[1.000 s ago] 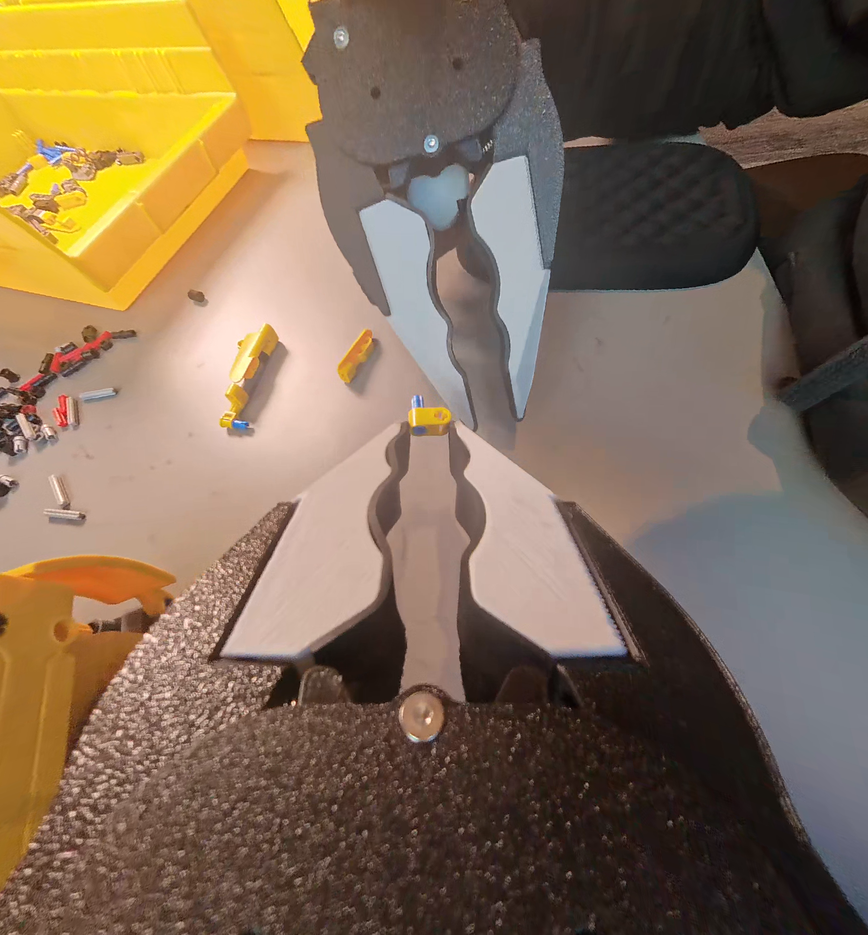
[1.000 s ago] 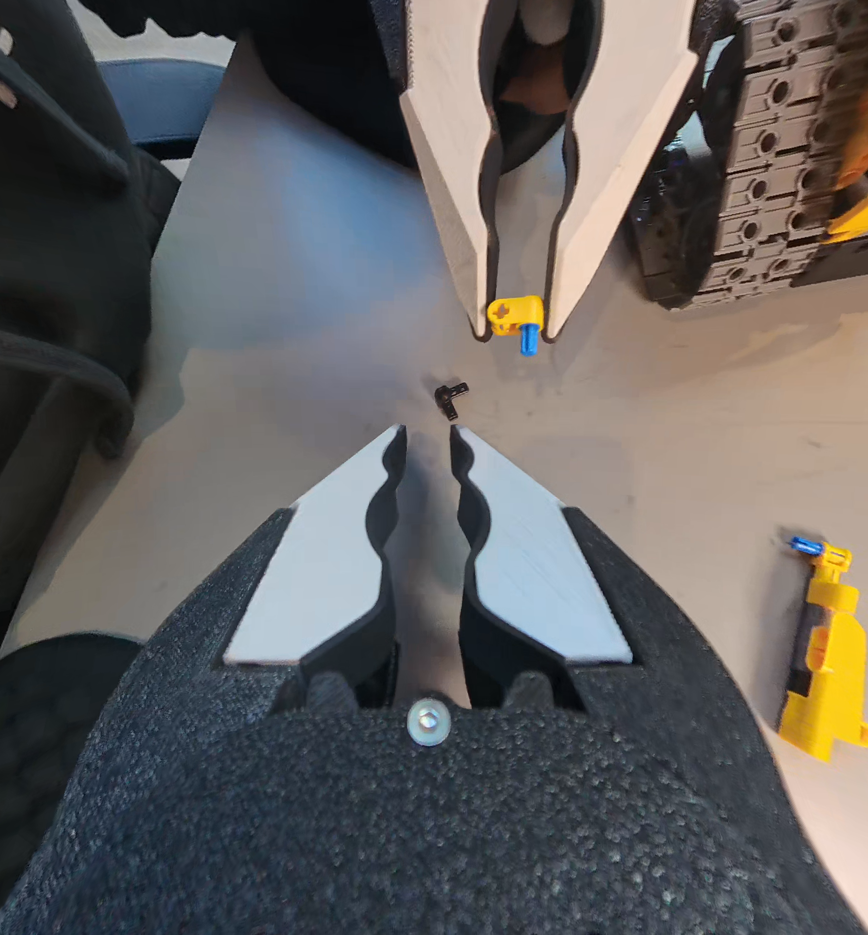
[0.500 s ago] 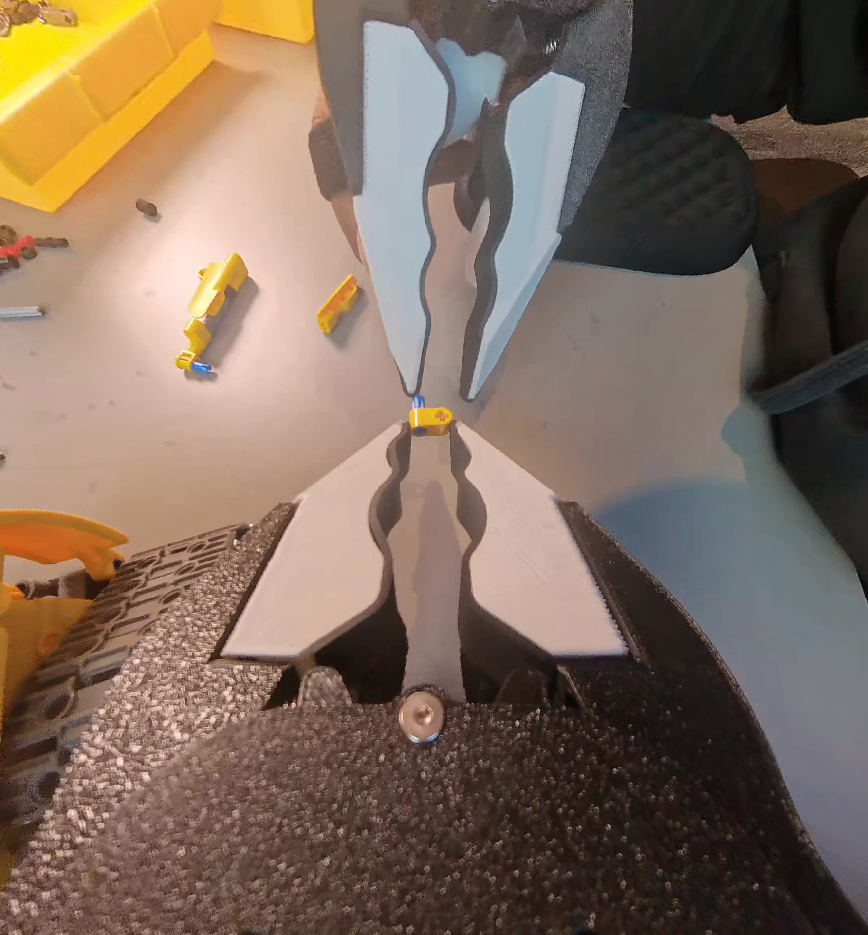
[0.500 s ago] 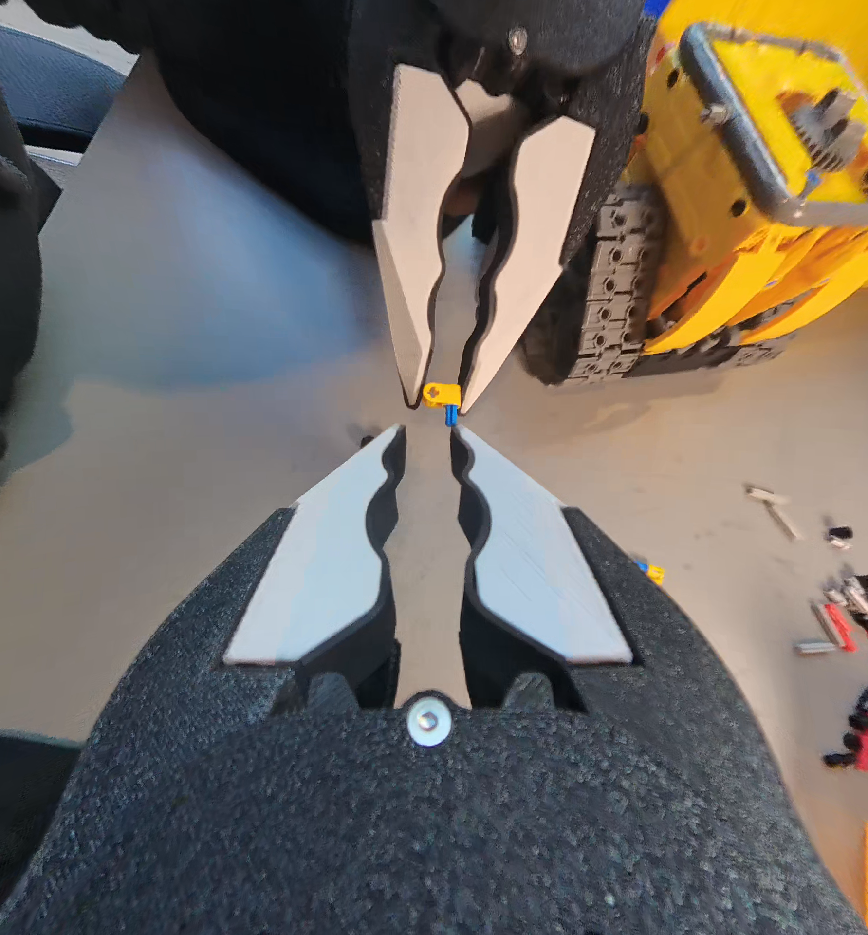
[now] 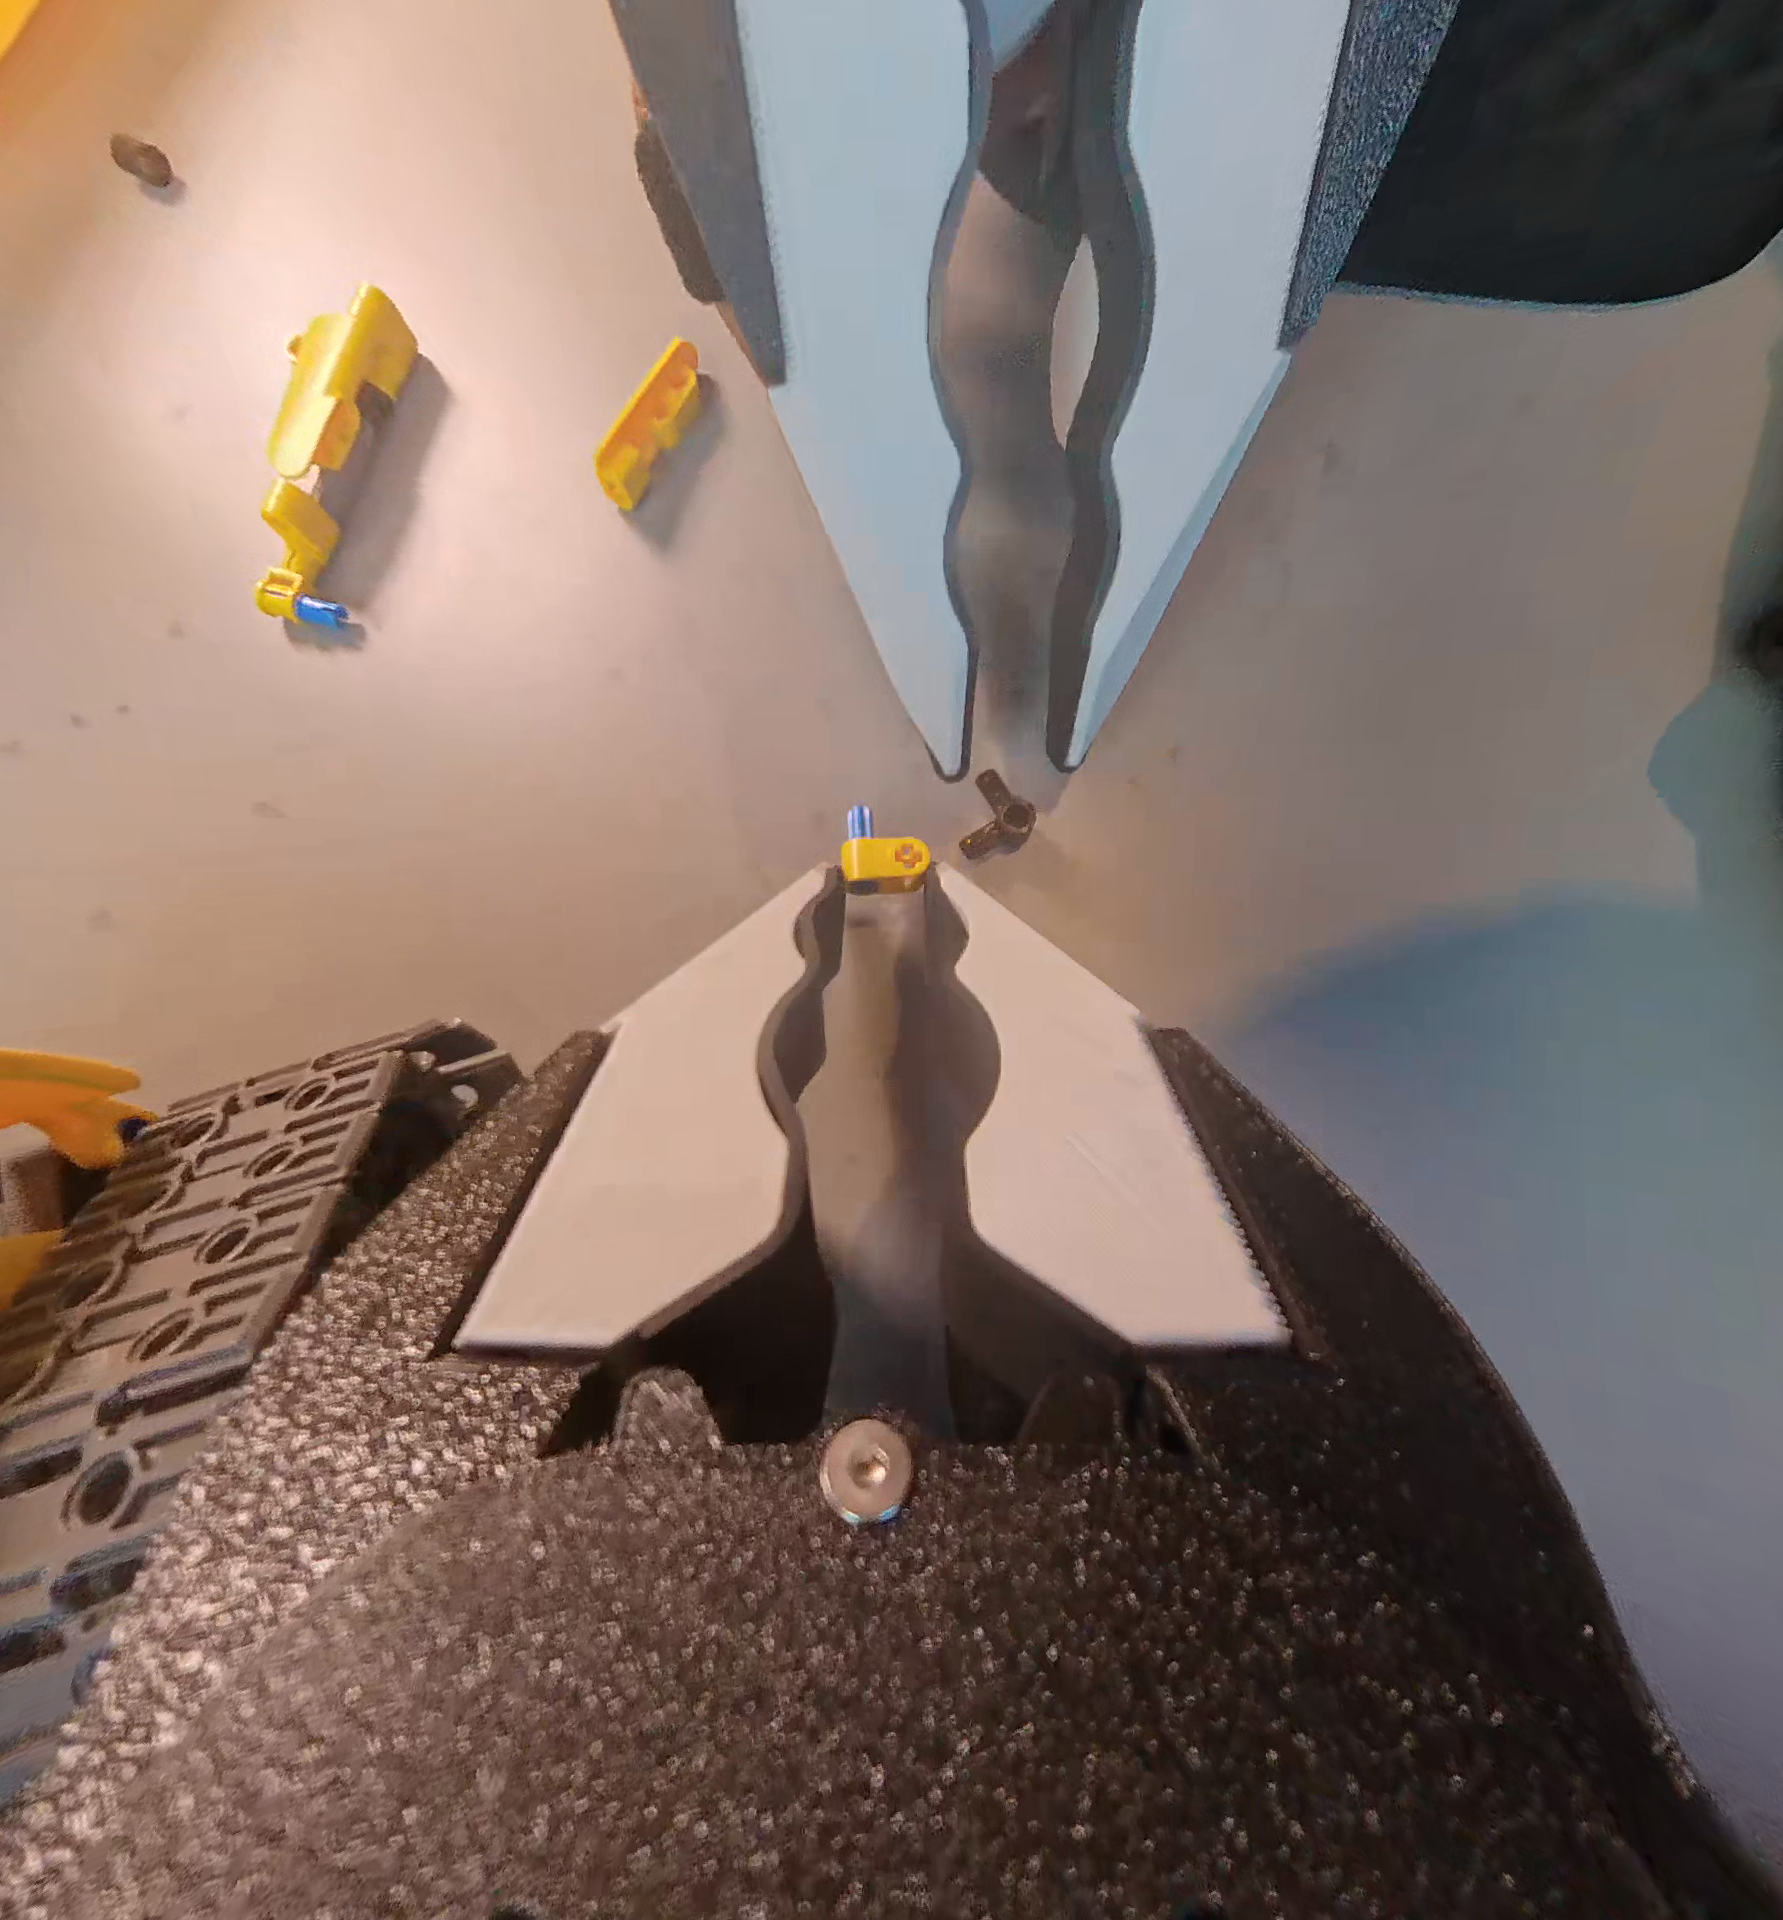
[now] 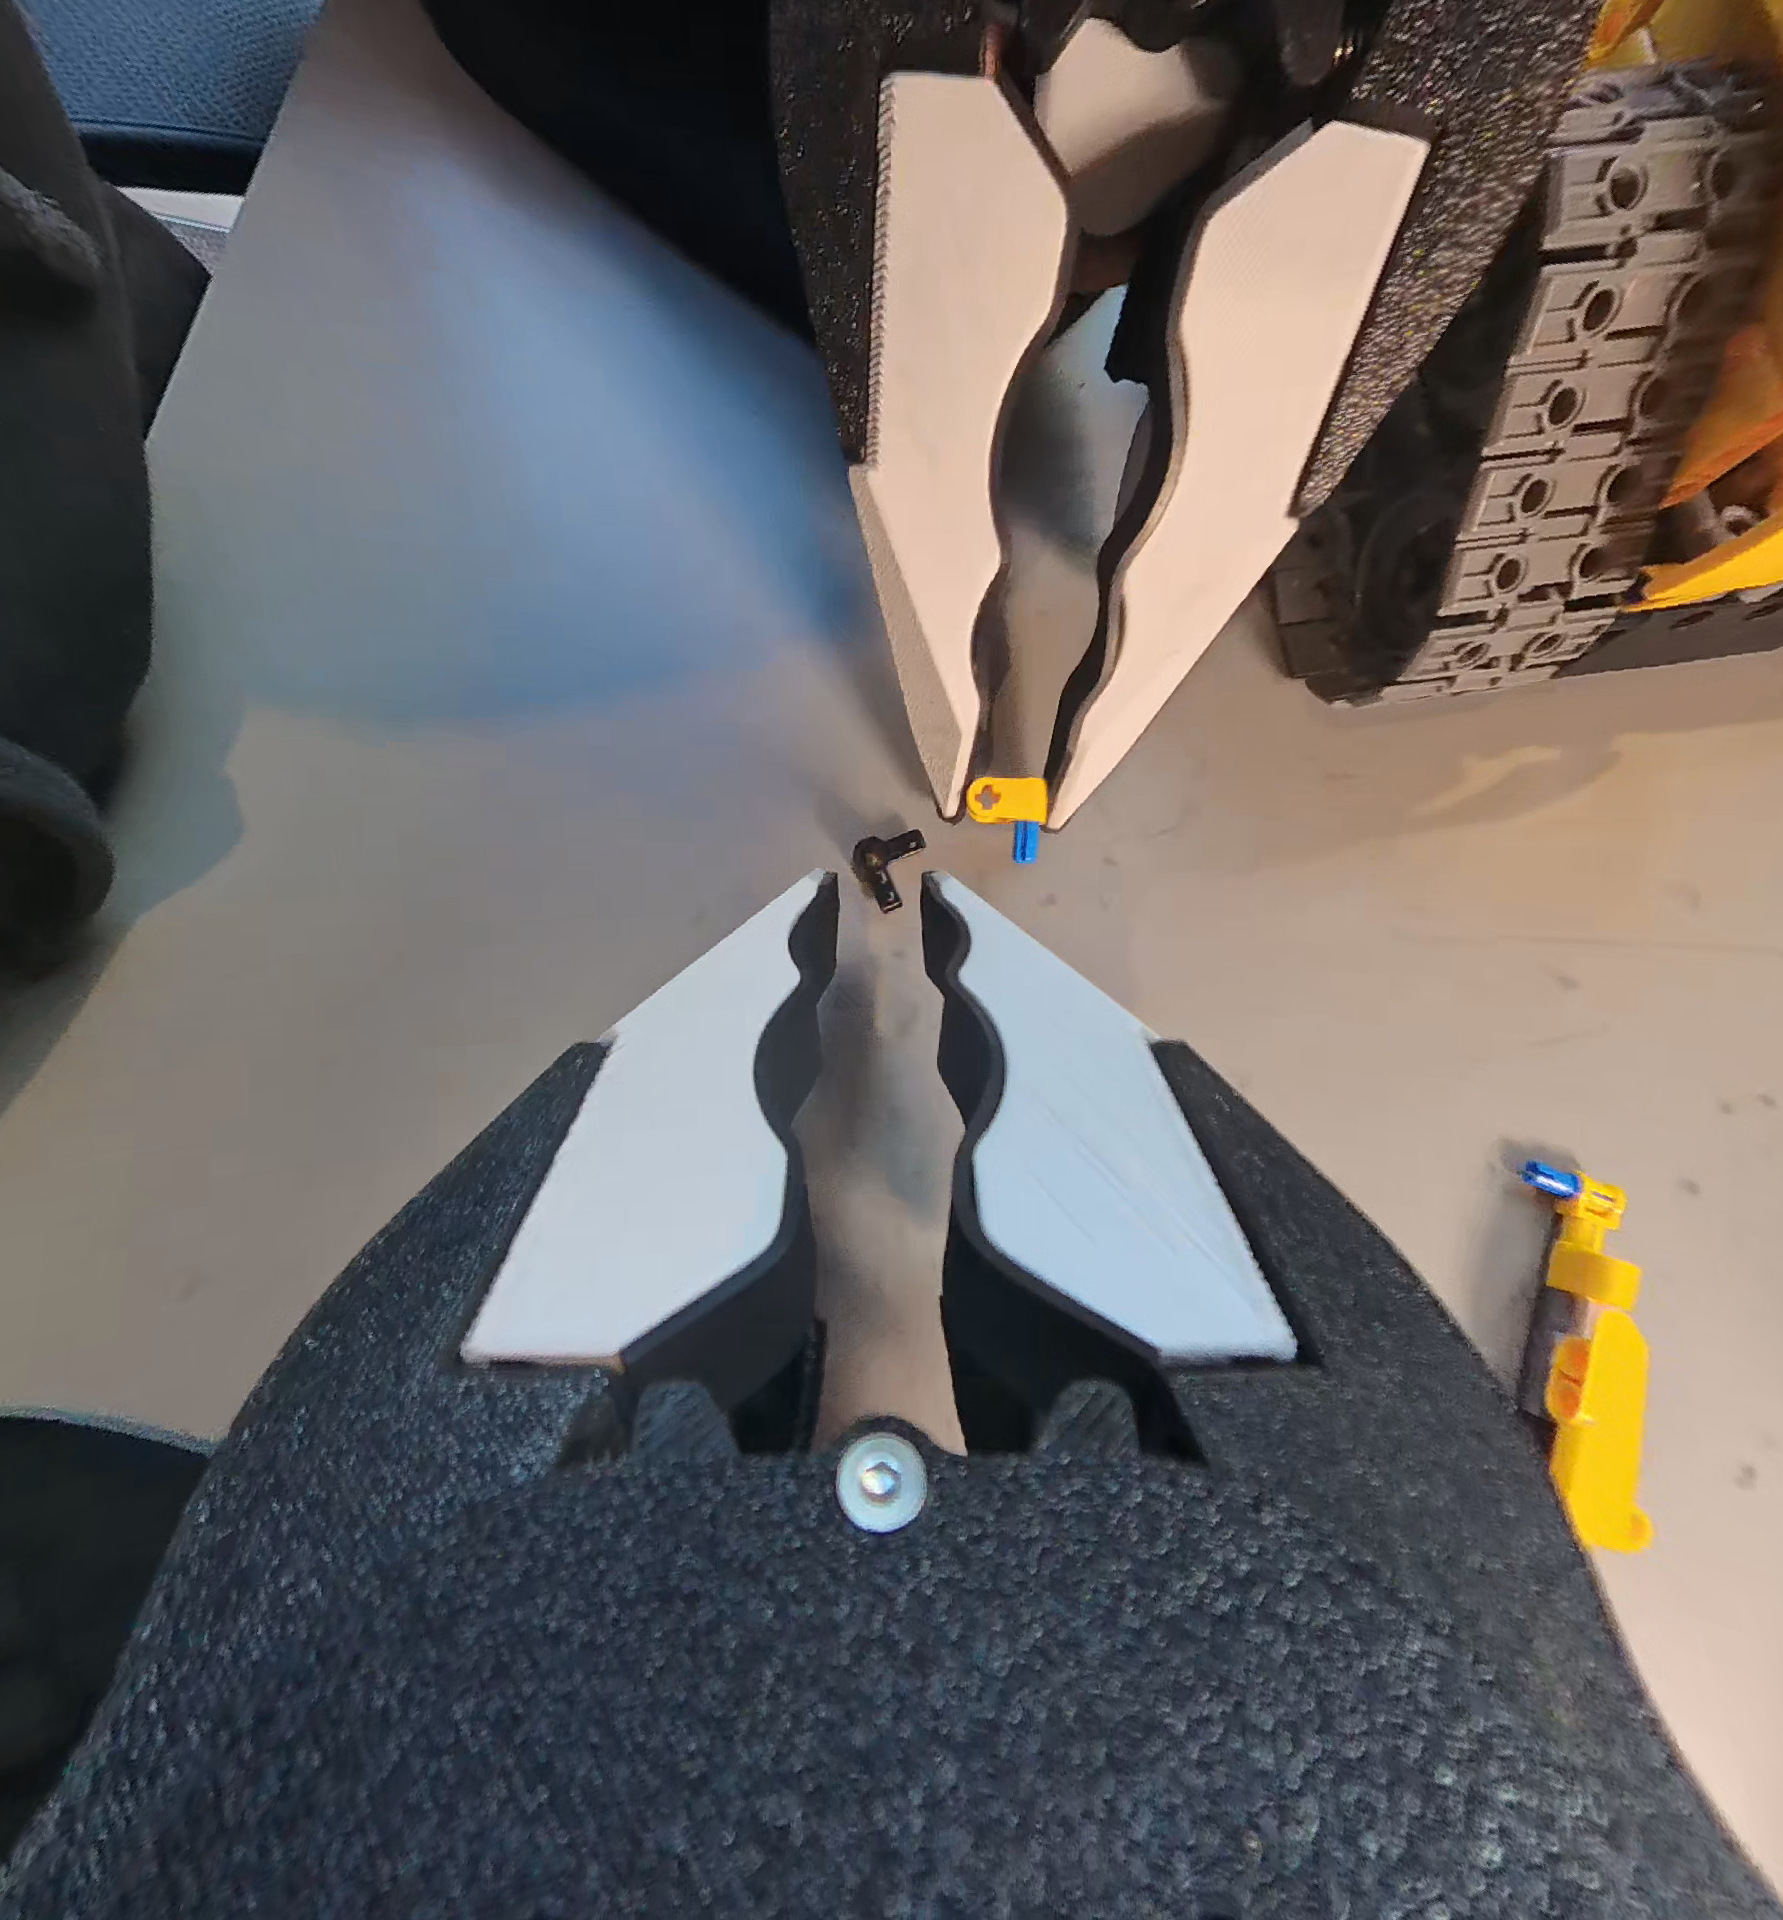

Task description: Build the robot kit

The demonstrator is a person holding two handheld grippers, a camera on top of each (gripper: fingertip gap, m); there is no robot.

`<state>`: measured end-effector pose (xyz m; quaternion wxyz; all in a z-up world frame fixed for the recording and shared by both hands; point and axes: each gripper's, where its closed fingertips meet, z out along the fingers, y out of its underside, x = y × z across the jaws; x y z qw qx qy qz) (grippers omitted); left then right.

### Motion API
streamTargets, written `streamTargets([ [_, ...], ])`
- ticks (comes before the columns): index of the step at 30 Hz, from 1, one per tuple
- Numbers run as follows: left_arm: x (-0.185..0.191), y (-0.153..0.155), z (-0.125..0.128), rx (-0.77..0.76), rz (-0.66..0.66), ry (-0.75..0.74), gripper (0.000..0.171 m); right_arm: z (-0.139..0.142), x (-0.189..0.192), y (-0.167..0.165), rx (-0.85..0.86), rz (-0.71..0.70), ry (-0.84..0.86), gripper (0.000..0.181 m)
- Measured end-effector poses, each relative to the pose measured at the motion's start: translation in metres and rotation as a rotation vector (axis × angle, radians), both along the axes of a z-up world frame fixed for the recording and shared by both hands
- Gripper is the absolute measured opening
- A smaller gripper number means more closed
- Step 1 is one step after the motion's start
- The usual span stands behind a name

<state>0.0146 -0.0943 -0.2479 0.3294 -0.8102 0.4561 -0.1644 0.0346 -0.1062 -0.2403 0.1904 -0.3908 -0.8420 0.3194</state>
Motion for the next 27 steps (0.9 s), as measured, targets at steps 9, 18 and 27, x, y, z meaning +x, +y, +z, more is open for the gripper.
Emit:
streamTargets([
  [9, 0.003, 0.0, 0.028, -0.05, 0.023, -0.22, 0.014, 0.038, -0.02, 0.008, 0.203, 0.061, 0.386, 0.017],
  [18, 0.014, -0.011, 0.054, -0.177, -0.02, -0.464, 0.014, 0.061, -0.016, 0.0, 0.337, 0.159, 0.571, 0.016],
  [27, 0.017, -0.017, 0.064, -0.234, -0.049, -0.556, 0.014, 0.064, -0.015, -0.008, 0.424, 0.203, 0.612, 0.015],
])
